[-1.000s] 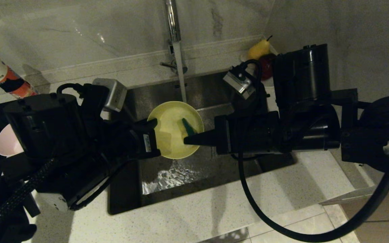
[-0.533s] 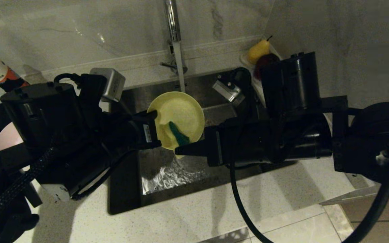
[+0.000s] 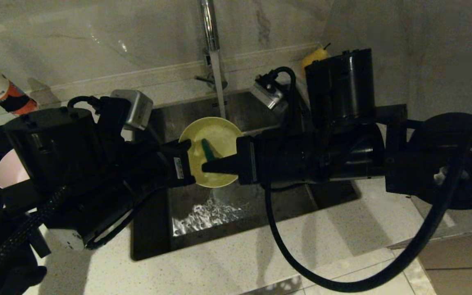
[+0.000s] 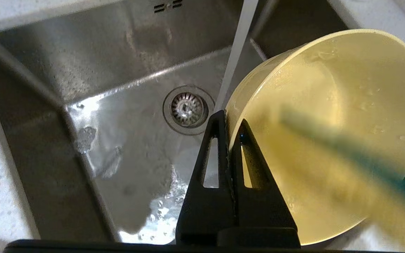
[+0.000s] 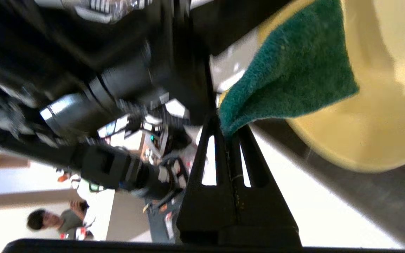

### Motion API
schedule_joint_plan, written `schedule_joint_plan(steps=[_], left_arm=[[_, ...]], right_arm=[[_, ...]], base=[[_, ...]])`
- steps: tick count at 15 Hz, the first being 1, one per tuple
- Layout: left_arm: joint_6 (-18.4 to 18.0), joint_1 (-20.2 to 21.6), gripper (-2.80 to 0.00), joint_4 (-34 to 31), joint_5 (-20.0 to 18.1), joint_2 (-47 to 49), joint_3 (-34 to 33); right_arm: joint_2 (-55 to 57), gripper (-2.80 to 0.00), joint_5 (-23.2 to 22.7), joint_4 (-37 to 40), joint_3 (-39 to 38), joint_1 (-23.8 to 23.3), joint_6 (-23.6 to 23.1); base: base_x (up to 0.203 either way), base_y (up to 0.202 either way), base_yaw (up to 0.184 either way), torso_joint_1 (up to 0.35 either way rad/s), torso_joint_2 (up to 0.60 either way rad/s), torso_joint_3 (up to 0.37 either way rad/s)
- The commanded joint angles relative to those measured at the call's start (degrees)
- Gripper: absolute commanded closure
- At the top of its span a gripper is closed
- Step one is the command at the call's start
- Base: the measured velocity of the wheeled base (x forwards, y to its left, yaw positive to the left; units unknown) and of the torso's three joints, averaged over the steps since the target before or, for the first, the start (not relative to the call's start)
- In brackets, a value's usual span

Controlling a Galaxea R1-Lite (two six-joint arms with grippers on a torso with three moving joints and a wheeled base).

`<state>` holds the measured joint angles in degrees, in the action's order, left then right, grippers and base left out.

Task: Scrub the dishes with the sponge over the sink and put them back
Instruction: Wipe the bowl

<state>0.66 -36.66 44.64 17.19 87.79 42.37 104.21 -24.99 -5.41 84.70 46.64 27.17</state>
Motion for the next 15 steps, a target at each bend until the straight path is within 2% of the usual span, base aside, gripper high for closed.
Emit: schedule_joint_plan(steps=[1,5,11,15], left_arm=[[0.1,0.0,0.0,0.3,0.1,-0.5,-1.8],[0.7,0.0,0.0,0.3,0.1,-1.4,-2.6],[2.6,0.1,0.0,0.3,0.4,-1.6,-2.3],[2.6,0.4,0.0,0.3,0.4,-1.7,-1.3]], right_arm=[[0.2,0.0,-0.2,0.1,1.1,-1.1,0.1],[-0.7,0.0,-0.2,0.5,2.2,-1.6,0.2],[-4.2,0.0,-0.2,0.1,-6.2,-1.8,0.1],[-3.9,0.0,-0.2,0.3,-6.8,-1.3,0.1]], base=[[0.0,0.0,0.0,0.0,0.0,0.0],[0.0,0.0,0.0,0.0,0.0,0.0],[0.0,0.0,0.0,0.0,0.0,0.0],[0.0,0.0,0.0,0.0,0.0,0.0]])
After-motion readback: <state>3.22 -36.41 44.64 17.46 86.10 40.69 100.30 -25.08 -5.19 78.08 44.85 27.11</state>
